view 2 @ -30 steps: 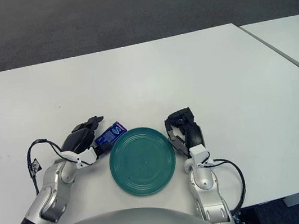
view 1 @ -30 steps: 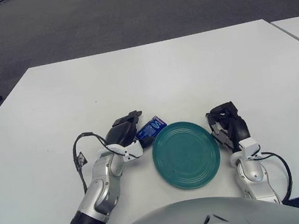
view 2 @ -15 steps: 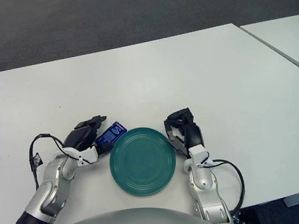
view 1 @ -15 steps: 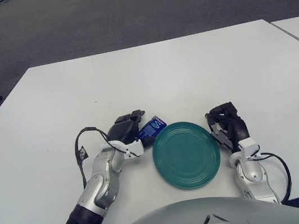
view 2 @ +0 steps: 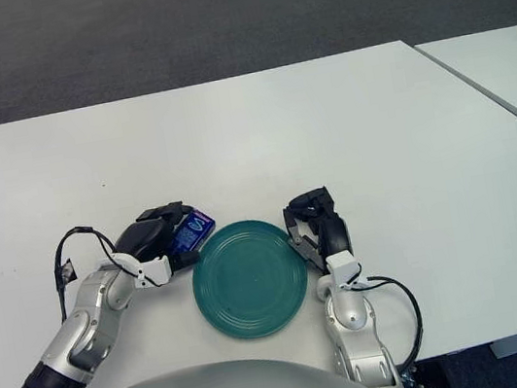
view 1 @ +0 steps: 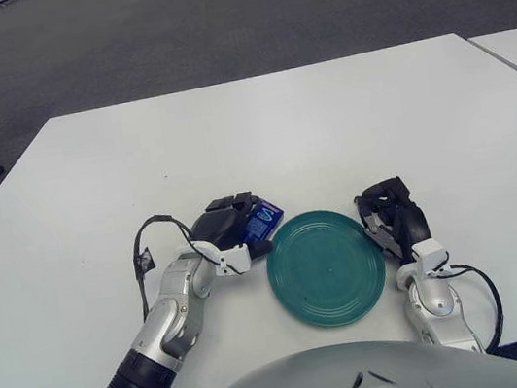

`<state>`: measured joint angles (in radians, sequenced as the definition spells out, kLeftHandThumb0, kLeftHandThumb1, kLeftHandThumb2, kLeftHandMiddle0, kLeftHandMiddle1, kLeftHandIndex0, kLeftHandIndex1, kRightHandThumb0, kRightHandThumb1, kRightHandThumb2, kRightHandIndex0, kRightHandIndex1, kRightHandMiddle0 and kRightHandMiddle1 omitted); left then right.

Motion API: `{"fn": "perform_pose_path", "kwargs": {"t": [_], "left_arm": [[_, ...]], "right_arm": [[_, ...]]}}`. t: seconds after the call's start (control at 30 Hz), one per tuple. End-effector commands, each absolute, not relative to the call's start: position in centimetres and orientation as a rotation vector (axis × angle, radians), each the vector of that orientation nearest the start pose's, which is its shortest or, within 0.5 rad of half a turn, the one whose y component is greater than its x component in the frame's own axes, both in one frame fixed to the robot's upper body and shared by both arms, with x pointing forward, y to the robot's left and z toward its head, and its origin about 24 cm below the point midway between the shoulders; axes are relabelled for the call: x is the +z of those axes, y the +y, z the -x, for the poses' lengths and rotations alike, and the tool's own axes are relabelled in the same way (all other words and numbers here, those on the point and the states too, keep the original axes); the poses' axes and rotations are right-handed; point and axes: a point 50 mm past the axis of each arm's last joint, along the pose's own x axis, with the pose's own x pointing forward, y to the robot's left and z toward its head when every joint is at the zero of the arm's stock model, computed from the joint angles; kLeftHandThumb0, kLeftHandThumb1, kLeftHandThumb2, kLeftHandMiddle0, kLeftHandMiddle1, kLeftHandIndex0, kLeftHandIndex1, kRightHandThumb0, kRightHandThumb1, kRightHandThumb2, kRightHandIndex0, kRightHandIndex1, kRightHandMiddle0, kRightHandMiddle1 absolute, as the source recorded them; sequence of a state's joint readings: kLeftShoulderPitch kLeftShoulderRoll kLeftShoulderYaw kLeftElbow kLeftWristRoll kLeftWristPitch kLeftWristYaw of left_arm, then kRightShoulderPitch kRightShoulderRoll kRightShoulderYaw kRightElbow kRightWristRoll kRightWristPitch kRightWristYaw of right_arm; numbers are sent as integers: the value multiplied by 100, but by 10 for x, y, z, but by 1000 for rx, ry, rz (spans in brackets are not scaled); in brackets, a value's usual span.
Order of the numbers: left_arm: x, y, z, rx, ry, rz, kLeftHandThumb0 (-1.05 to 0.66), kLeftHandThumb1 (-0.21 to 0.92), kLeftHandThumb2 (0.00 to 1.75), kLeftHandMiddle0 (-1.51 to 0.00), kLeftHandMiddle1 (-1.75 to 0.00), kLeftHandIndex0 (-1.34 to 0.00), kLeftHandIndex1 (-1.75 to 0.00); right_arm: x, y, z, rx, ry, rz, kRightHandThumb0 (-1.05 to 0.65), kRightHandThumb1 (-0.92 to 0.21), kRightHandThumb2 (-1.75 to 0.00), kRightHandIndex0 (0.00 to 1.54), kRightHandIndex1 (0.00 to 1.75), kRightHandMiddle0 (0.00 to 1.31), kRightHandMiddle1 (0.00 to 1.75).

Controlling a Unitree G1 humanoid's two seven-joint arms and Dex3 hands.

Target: Put the gum into the plate.

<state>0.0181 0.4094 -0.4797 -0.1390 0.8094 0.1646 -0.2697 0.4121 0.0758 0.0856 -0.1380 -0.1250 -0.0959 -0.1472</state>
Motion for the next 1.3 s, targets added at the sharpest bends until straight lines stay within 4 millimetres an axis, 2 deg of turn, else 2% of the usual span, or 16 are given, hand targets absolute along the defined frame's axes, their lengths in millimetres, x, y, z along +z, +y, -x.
{"fn": "perform_pose_path", "kwargs": {"t": [0.0,0.4,0.73,0.97,1.27], "left_arm": [[16,120,-220,-684,115,-1215,-95,92,24,-15,-60,0,-112],[20,119,-221,-739,99,-1238,-91,92,19,-14,-91,0,-111],[20,119,-224,-728,96,-1267,-86,92,16,-23,-98,0,-141],[20,119,-226,-713,106,-1274,-85,92,15,-23,-101,0,-151],[20,119,-229,-653,91,-1295,-72,90,17,-40,-133,0,-152]], "right_arm": [[-21,-144,-153,-180,301,35,-35,-92,-52,37,82,19,175],[-21,-145,-153,-179,309,36,-34,-92,-53,36,81,19,175],[-20,-146,-153,-182,307,26,-35,-92,-52,36,80,19,175],[-20,-147,-153,-182,298,31,-35,-92,-52,38,82,19,175],[-21,-149,-153,-184,297,29,-34,-92,-52,39,84,19,175]]}}
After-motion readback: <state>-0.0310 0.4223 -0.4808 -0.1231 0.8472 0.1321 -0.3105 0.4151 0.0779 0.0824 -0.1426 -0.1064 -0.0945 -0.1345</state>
